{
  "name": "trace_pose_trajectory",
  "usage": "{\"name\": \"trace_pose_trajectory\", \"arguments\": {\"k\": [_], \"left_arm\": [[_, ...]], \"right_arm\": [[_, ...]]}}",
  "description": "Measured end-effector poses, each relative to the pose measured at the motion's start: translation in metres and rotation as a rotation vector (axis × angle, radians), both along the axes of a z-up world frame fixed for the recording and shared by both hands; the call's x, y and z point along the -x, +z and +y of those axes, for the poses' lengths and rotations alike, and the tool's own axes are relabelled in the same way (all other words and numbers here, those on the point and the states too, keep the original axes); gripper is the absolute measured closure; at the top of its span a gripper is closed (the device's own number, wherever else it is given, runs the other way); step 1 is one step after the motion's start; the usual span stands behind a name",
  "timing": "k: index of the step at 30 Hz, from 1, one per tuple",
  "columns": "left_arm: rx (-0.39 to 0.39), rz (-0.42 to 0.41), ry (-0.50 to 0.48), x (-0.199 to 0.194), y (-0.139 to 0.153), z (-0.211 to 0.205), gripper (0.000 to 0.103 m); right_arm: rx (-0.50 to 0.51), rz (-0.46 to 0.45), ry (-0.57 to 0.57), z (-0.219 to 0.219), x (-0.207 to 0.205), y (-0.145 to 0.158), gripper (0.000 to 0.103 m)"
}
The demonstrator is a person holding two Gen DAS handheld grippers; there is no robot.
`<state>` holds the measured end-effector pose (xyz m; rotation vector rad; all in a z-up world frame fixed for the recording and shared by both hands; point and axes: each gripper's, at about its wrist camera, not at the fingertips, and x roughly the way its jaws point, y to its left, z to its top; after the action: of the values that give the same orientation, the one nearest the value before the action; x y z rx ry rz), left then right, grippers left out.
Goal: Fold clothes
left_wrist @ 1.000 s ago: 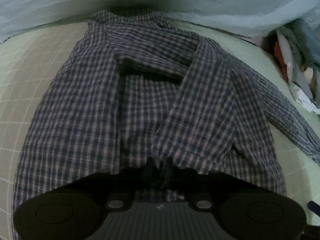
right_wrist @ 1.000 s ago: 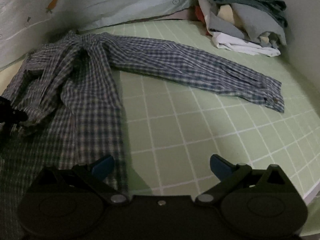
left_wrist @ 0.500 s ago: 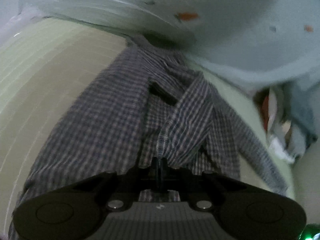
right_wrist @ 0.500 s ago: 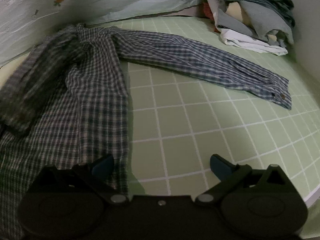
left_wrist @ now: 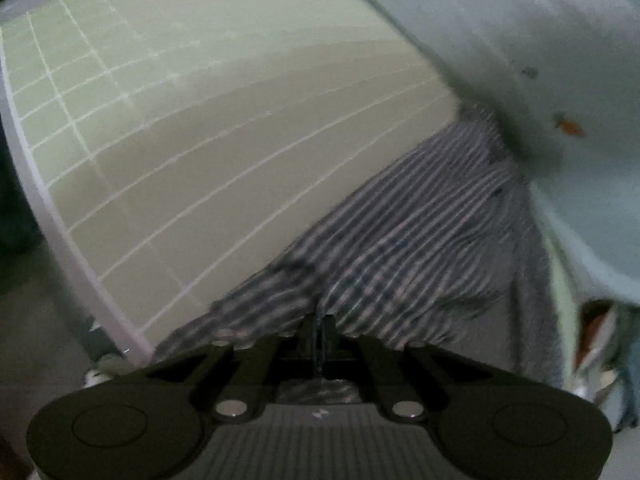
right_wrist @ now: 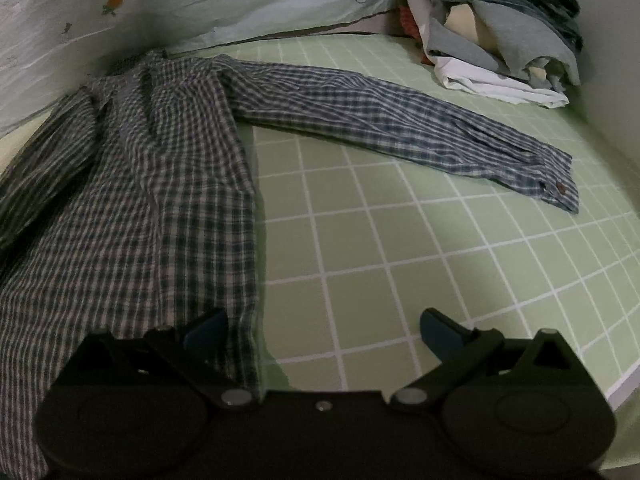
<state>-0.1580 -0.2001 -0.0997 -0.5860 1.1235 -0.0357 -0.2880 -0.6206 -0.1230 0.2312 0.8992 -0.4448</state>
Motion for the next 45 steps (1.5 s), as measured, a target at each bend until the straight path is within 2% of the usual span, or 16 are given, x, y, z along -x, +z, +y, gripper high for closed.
{"name": "trace_pose_trajectory", "arguments": {"k": [9,11,13,14,15,16,21,25,27,33,39,45], "left_arm": [[-0.054,0.044,-0.085,-0.009,-0.01,-0.015,0.097],[-0.056,0.051,-0.105,-0.011,-0.008,-0.017,0.09],[-0.054,0.051,-0.128,-0.014,-0.003,-0.021,0.063],[-0.056,0.036,-0.146,-0.012,0.001,-0.022,0.054],[-0.064,0.02,-0.164,-0.011,0.006,-0.023,0.039],[-0.092,0.002,-0.181,-0.012,0.009,-0.028,0.029],[-0.228,-0.09,-0.267,-0.015,0.027,-0.054,0.008],[-0.337,-0.163,-0.335,-0.017,0.041,-0.075,0.004],[-0.371,-0.175,-0.355,-0.019,0.043,-0.082,0.004],[-0.382,-0.165,-0.349,-0.034,0.041,-0.094,0.004],[-0.405,-0.151,-0.36,-0.059,0.035,-0.123,0.004],[-0.428,-0.113,-0.339,-0.079,0.028,-0.132,0.004]], "right_arm": [[-0.005,0.002,-0.023,0.002,-0.001,0.0,0.0],[-0.009,0.003,-0.033,0.002,-0.002,0.0,0.0],[-0.019,-0.007,-0.046,0.0,-0.002,0.001,0.0],[-0.031,-0.017,-0.055,-0.001,-0.002,0.001,0.0],[-0.044,-0.029,-0.065,-0.003,-0.002,0.002,0.0],[-0.056,-0.039,-0.075,-0.006,-0.002,0.002,0.0],[-0.09,-0.076,-0.123,-0.017,-0.005,0.003,0.0],[-0.112,-0.105,-0.182,-0.031,-0.006,0.004,0.0],[-0.122,-0.119,-0.212,-0.04,-0.007,0.004,0.0],[-0.113,-0.138,-0.287,-0.07,-0.013,0.002,0.0],[-0.09,-0.173,-0.441,-0.124,-0.013,-0.003,0.0],[-0.044,-0.199,-0.565,-0.176,-0.017,-0.006,0.0]]}}
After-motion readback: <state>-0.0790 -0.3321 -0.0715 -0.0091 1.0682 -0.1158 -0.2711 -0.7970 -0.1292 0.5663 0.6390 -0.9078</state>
